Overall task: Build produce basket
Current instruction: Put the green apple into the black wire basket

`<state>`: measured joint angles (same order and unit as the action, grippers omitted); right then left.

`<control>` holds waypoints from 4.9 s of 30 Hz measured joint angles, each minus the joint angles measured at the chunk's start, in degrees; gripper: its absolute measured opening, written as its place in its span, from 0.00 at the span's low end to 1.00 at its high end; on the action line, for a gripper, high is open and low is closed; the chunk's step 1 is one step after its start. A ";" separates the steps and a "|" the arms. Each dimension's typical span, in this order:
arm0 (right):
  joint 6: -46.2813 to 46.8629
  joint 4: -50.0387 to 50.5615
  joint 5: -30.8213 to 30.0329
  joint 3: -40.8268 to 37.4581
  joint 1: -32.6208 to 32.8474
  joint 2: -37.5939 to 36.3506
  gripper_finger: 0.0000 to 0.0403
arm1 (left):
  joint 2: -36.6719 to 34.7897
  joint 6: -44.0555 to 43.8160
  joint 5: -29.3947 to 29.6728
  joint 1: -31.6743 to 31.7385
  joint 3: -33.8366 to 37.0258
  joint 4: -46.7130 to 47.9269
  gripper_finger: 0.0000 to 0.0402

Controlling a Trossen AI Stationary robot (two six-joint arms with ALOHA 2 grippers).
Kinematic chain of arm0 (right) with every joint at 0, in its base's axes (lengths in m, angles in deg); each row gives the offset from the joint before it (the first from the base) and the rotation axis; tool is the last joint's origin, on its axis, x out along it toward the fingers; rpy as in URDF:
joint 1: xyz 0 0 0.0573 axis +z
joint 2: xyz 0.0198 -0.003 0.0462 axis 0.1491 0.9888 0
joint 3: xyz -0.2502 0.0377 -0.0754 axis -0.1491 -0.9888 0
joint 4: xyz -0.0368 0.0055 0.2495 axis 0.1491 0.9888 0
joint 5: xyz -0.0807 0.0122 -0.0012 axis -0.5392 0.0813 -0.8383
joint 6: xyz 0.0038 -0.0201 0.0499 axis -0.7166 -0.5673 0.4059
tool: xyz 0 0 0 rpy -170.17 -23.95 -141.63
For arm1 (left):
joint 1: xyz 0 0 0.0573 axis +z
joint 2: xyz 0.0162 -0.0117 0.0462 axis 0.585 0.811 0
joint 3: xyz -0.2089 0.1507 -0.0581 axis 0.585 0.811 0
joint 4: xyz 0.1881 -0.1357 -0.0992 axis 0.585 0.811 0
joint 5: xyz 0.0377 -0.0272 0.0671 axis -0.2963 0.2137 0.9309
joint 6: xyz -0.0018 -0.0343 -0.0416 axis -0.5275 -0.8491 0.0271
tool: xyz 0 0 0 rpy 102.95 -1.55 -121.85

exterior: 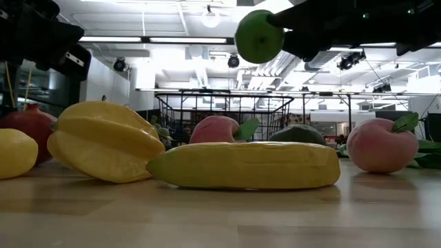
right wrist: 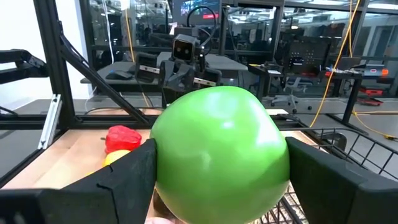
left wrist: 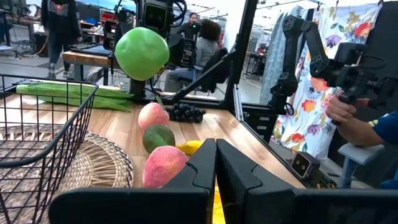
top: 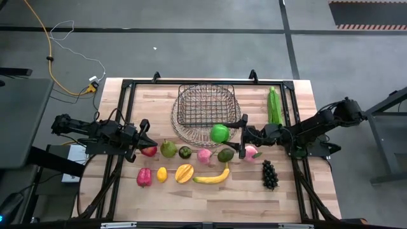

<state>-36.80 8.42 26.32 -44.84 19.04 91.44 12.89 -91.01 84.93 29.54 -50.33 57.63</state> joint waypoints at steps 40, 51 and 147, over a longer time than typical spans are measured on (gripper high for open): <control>0.66 -0.06 4.07 0.00 -3.44 0.02 0.75 | 16.91 -4.96 19.04 0.02 -0.54 -27.52 0.00; 0.98 -1.78 3.94 0.02 -4.12 0.02 0.75 | 31.38 -2.36 19.29 0.02 -7.95 -30.14 0.00; 42.06 112.29 0.50 83.08 -32.33 47.58 0.84 | 39.95 -2.56 19.04 0.00 -8.50 -45.42 0.00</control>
<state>5.26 120.72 26.82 38.24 -13.29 139.02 52.85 -93.56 103.97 29.54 -58.83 12.21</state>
